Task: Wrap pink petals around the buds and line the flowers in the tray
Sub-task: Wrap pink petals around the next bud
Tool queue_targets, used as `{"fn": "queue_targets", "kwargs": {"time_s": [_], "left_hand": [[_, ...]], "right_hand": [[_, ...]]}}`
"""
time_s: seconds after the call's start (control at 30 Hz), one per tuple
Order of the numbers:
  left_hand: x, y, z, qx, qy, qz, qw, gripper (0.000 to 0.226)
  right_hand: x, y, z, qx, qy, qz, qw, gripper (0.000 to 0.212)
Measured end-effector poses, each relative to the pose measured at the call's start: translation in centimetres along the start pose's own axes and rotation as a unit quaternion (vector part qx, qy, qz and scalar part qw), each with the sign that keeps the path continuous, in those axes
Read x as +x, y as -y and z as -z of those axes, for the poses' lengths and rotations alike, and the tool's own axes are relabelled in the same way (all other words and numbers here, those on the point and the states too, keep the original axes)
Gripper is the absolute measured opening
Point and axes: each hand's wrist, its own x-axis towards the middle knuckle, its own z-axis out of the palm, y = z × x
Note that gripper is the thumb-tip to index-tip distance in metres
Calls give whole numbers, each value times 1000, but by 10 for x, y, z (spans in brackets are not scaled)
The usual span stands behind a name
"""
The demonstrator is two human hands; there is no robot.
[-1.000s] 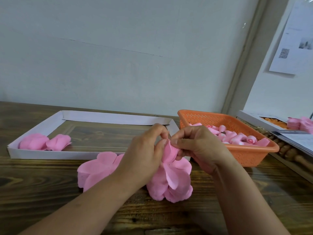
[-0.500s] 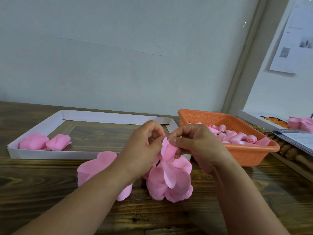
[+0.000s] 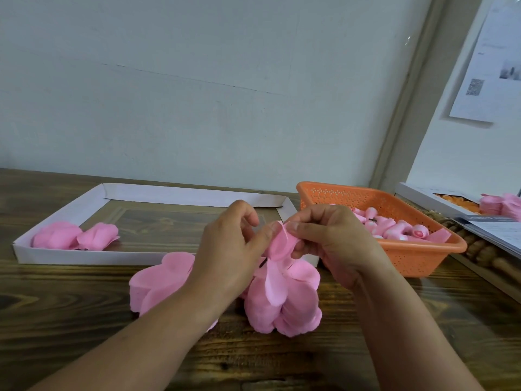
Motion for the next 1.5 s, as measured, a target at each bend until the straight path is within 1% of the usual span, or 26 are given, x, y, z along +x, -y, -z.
{"fn": "queue_targets", "kwargs": {"time_s": [0.17, 0.23, 0.27, 0.33, 0.37, 0.47, 0.53, 0.6, 0.67, 0.7, 0.8, 0.87, 0.93, 1.0, 1.03, 1.13, 1.27, 1.43, 1.5], "left_hand": [[-4, -7, -3, -27, 51, 24, 998, 27], [-5, -5, -5, -75, 48, 68, 994, 23], [-4, -5, -5, -107, 53, 100, 988, 24], [-4, -6, -3, -159, 85, 146, 973, 31], [-3, -5, -2, -169, 104, 148, 969, 34], [-1, -4, 1, -165, 153, 127, 966, 38], [0, -3, 3, -153, 170, 108, 968, 38], [3, -1, 4, -138, 178, 80, 971, 43], [4, 1, 6, -114, 197, 31, 973, 53], [4, 1, 7, -86, 212, -6, 974, 58], [4, 0, 11, -14, 247, -104, 963, 64], [4, 0, 11, -17, 245, -133, 960, 58], [5, 0, 11, -26, 229, -150, 962, 38], [4, 0, 11, -15, 215, -156, 964, 20], [4, 0, 11, -6, 214, -156, 964, 18], [2, -1, 10, 14, 214, -122, 969, 31], [1, -3, 9, 11, 195, -66, 979, 22], [2, -7, 11, -17, 201, -48, 978, 22], [2, -7, 11, -15, 206, -47, 977, 24]], "right_hand": [[1, -2, 0, -7, -38, 4, 999, 13], [2, -2, 2, -11, -50, 8, 999, 17], [2, -2, 2, -12, -52, 10, 999, 19], [2, -2, 3, -15, -45, 15, 999, 19], [1, -2, 3, -18, -38, 18, 999, 19], [0, -1, 3, -25, -19, 27, 999, 17], [0, 0, 4, -22, -14, 25, 999, 17], [-1, 2, 5, -19, -8, 18, 1000, 18], [-2, 2, 7, -14, 0, 7, 1000, 21], [-3, 3, 8, -11, 6, 0, 1000, 22], [-4, 4, 11, -8, 30, -16, 999, 17], [-5, 5, 12, -10, 46, -23, 999, 14], [-5, 5, 11, -18, 68, -32, 997, 17], [-5, 4, 10, -29, 83, -38, 995, 25], [-4, 3, 10, -31, 85, -37, 995, 27], [-4, 2, 11, -41, 85, -31, 995, 26], [-4, 1, 10, -55, 101, -24, 993, 18], [-4, 1, 11, -50, 97, -14, 994, 17], [-4, 0, 11, -46, 88, -13, 995, 13]]}}
